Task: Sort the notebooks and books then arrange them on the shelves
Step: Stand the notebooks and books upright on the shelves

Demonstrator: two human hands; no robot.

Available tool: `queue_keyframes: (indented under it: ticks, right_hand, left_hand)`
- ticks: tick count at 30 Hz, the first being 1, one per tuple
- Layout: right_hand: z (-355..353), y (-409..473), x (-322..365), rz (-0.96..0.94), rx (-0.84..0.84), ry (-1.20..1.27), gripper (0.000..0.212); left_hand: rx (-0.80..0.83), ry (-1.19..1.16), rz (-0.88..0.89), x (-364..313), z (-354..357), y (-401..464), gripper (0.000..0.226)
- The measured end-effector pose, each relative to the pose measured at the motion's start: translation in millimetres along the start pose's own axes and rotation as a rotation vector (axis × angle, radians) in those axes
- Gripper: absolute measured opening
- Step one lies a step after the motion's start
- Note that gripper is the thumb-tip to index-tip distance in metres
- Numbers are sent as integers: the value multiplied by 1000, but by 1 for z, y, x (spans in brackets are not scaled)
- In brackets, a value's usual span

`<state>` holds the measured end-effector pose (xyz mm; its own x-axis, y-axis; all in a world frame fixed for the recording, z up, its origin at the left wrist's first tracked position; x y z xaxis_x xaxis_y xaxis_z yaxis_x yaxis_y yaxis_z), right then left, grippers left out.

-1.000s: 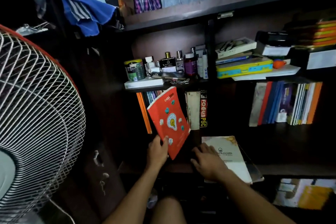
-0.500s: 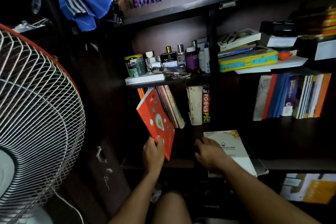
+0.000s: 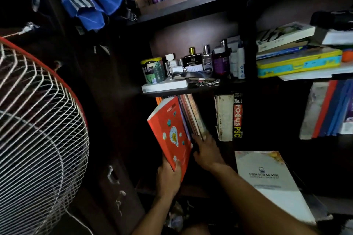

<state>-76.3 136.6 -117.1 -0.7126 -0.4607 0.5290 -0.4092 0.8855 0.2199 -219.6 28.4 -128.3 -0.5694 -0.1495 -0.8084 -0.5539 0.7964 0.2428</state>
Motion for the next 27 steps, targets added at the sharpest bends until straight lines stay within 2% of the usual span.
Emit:
queue_keyframes:
  ticks: [3, 8, 18, 23, 27]
  right_hand:
    - [13, 13, -10, 9, -59, 4, 68]
    - [31, 27, -22, 54, -21, -37, 73]
    - [28, 26, -17, 27, 30, -83, 72]
    - [27, 37, -22, 27, -105, -224, 72]
    - [18, 40, -33, 146, -144, -97, 67]
  left_hand:
    - [-65, -2, -23, 8, -1, 1, 62]
    - [-113, -4, -57, 15, -1, 4, 64]
    - [-69, 57, -11, 6, 0, 0, 62]
    - [-55, 42, 4, 10, 4, 1, 57]
    - [-51, 23, 32, 10, 5, 3, 58]
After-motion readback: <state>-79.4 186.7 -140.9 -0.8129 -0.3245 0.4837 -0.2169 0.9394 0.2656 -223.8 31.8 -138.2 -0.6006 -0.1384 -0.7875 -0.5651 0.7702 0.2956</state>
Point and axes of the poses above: each hand's wrist, its own y-axis towards the middle knuckle, its own z-axis out of the palm, x = y × z, the point moved 7 cm from there along y, towards the middle knuckle, and after that the axes turned 4 degrees about -z, right-handed, at the moved point
